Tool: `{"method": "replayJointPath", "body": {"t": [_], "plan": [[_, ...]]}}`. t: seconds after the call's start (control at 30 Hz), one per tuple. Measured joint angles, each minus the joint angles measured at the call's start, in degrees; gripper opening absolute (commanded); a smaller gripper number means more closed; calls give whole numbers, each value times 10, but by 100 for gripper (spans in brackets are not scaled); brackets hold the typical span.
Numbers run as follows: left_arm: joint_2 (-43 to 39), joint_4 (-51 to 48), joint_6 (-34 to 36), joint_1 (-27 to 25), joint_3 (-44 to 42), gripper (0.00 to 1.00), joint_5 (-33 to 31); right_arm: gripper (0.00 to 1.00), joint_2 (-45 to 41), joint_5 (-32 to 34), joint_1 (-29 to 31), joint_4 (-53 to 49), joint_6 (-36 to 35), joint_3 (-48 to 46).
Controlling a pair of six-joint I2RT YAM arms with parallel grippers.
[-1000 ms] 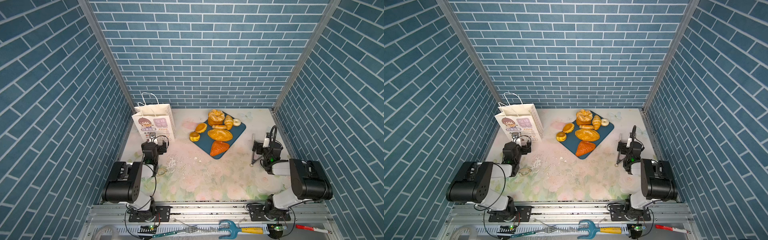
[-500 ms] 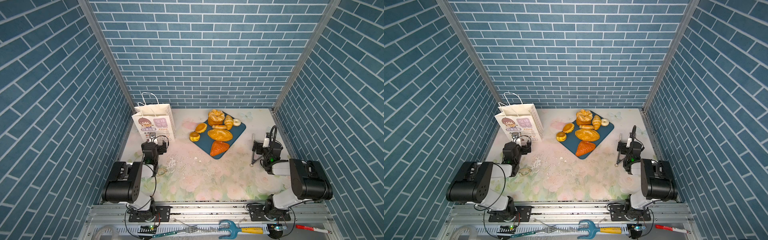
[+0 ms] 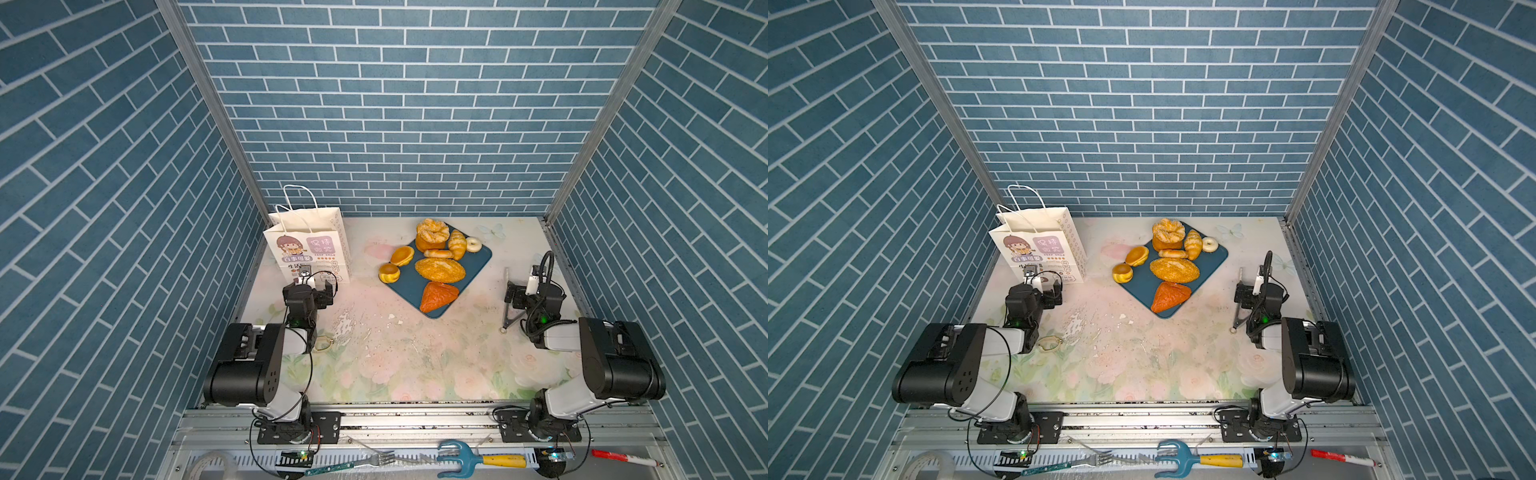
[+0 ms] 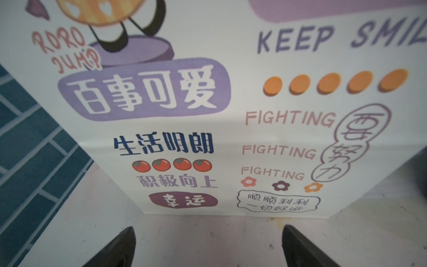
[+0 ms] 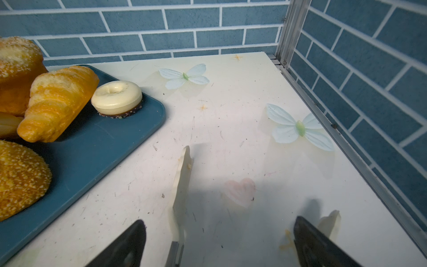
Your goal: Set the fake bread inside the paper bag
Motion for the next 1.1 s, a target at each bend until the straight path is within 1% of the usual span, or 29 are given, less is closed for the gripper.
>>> {"method": "replayJointPath", "body": {"t": [0.23, 0.33, 0.4, 0.5, 0.6, 0.7, 0.8, 0.87, 0.97, 1.1], "plan": [[-10, 0, -2, 0, -3, 100, -7, 94, -2, 0, 0, 4, -1, 0], [-49, -17, -3, 0, -6, 100, -16, 93, -29, 0, 0, -2, -1, -9], [-85, -34, -5, 0, -6, 100, -22, 92, -62, 2, 0, -10, -1, -17], [-154, -84, -13, 0, -3, 100, -32, 91, -131, 5, 0, -42, -1, -23], [-234, -174, -30, 0, 19, 100, -42, 90, -212, 5, 0, -97, 1, -17], [-315, -271, -44, 0, 54, 100, -48, 87, -278, 4, 0, -187, 6, 17], [-398, -365, -59, 0, 90, 99, -49, 85, -317, 5, 3, -285, 16, 78], [-434, -426, -70, 0, 124, 100, -47, 83, -327, 7, 7, -353, 23, 129], [-450, -528, -89, 0, 209, 98, -39, 82, -323, 5, 21, -440, 31, 198], [-402, -657, -131, 0, 363, 96, -20, 78, -284, -9, 58, -534, 37, 280]]}}
